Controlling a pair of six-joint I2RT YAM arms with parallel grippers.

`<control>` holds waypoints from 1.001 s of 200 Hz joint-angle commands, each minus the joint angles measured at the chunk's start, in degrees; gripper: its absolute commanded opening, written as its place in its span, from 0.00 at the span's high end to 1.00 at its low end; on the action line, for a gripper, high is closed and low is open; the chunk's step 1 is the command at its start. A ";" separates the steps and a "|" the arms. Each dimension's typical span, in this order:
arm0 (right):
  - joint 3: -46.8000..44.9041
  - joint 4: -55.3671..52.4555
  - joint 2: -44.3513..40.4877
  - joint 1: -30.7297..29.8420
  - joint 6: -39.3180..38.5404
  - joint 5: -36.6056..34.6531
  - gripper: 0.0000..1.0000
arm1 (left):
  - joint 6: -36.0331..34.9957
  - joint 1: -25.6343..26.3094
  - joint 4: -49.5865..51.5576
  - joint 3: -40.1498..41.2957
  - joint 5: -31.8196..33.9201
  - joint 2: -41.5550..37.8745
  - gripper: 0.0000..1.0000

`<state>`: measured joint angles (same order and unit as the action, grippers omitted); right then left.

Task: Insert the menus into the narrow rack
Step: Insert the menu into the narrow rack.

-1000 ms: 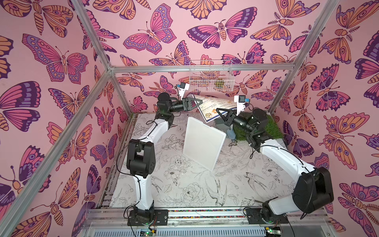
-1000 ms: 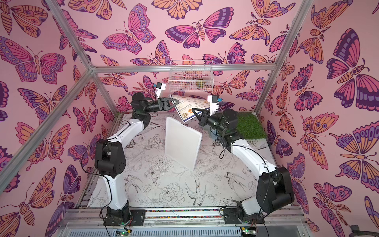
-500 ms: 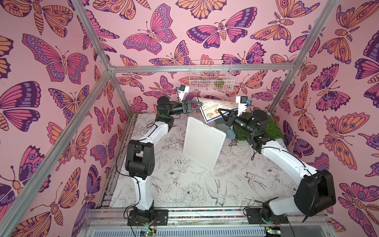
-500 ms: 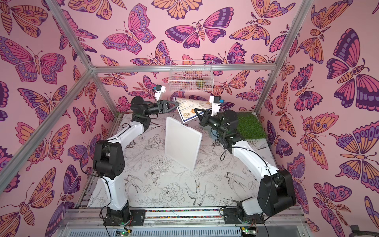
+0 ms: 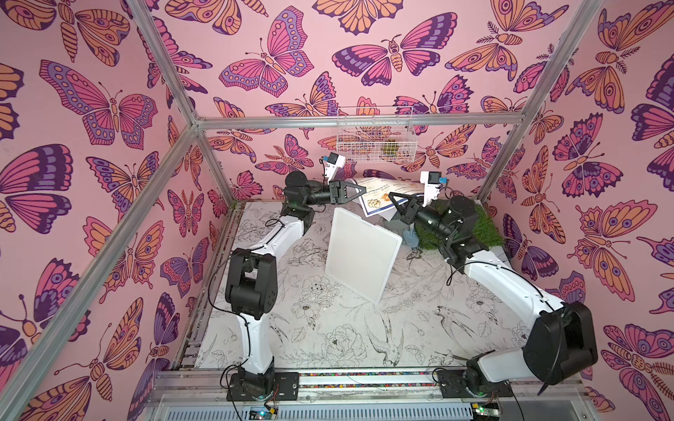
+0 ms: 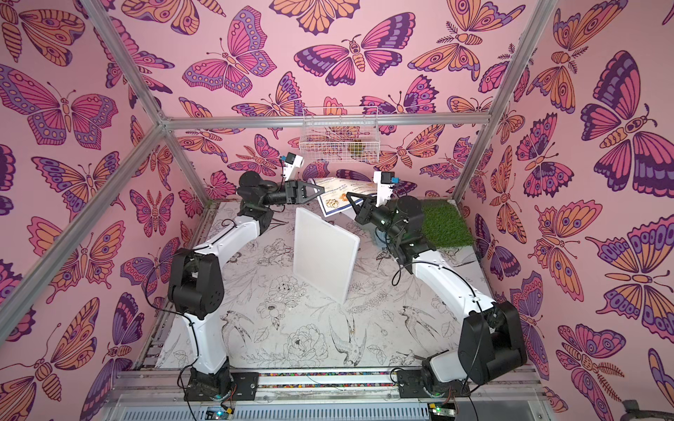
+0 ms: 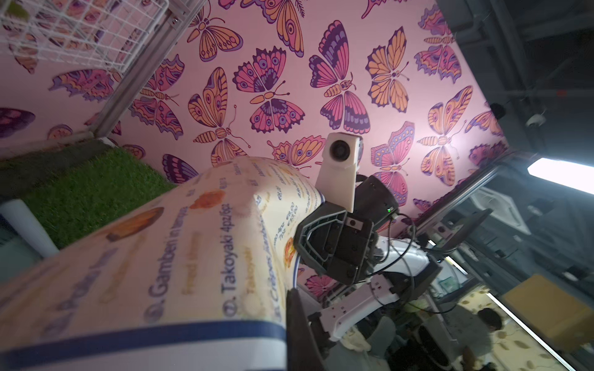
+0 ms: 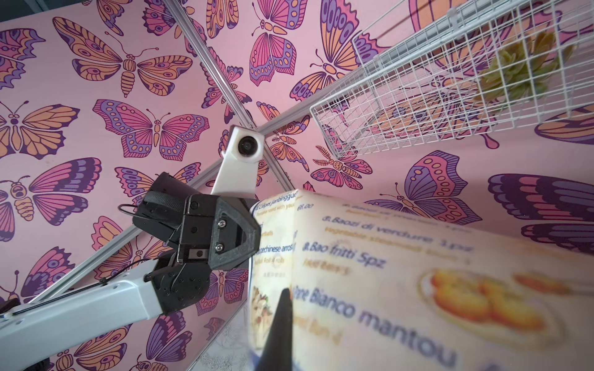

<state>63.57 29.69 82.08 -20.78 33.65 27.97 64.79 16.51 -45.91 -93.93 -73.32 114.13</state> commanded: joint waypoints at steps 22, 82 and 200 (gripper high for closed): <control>-0.61 1.32 -1.92 -0.49 0.47 0.56 1.00 | -13.87 -0.01 14.79 0.26 2.49 -3.13 1.00; -1.95 2.87 -2.28 -0.50 1.51 0.88 1.00 | -16.02 0.10 16.47 0.76 2.88 -3.53 1.00; -3.68 3.55 -3.14 -0.59 2.12 0.61 1.00 | -18.47 0.27 15.99 1.38 1.83 -4.04 1.00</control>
<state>60.27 32.16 80.73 -21.15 35.18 27.90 47.42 16.97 -30.15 -93.86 -71.44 112.09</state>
